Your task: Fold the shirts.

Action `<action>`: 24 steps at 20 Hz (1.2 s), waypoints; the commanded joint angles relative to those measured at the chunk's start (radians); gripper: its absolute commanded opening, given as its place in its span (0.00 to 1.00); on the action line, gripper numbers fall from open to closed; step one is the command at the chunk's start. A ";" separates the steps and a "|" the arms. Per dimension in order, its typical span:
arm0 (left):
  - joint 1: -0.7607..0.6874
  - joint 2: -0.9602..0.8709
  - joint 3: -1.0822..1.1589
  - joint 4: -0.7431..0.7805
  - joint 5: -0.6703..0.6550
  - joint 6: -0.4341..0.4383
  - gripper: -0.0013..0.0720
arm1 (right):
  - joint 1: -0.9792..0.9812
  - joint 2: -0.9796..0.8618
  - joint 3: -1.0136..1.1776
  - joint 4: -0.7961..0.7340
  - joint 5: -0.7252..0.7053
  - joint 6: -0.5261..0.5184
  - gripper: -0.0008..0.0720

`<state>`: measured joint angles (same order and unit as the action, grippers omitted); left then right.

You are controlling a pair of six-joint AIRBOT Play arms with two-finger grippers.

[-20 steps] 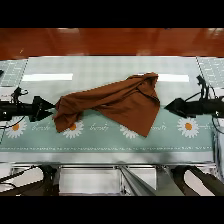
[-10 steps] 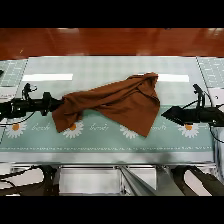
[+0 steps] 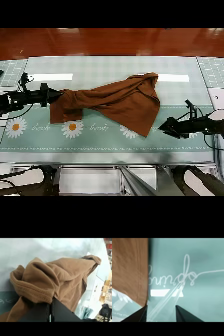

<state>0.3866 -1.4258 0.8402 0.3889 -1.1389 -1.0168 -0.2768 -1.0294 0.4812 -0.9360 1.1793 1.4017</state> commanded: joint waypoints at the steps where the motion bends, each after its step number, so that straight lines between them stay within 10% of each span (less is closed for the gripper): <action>1: -0.002 0.000 0.008 -0.001 -0.011 0.003 0.05 | 0.000 -0.091 -0.023 0.126 -0.014 -0.061 0.57; 11: -0.047 0.000 0.008 -0.001 -0.011 0.002 0.05 | 0.332 -0.341 0.177 0.208 -0.193 -0.014 0.53; 13: -0.047 0.000 0.008 -0.001 -0.018 0.002 0.05 | 0.362 -0.351 0.252 0.211 -0.198 -0.036 0.08; 14: -0.046 0.000 0.008 -0.002 -0.027 0.002 0.05 | 0.368 -0.351 0.289 0.217 -0.193 -0.071 0.04; 24: 0.007 0.365 0.416 -0.177 0.065 -0.106 0.05 | 0.278 -0.158 1.200 -0.056 0.010 0.031 0.04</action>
<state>0.3908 -1.1744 1.1042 0.2573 -1.1839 -1.0527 0.0177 -1.2453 1.3727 -0.8642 1.1587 1.3739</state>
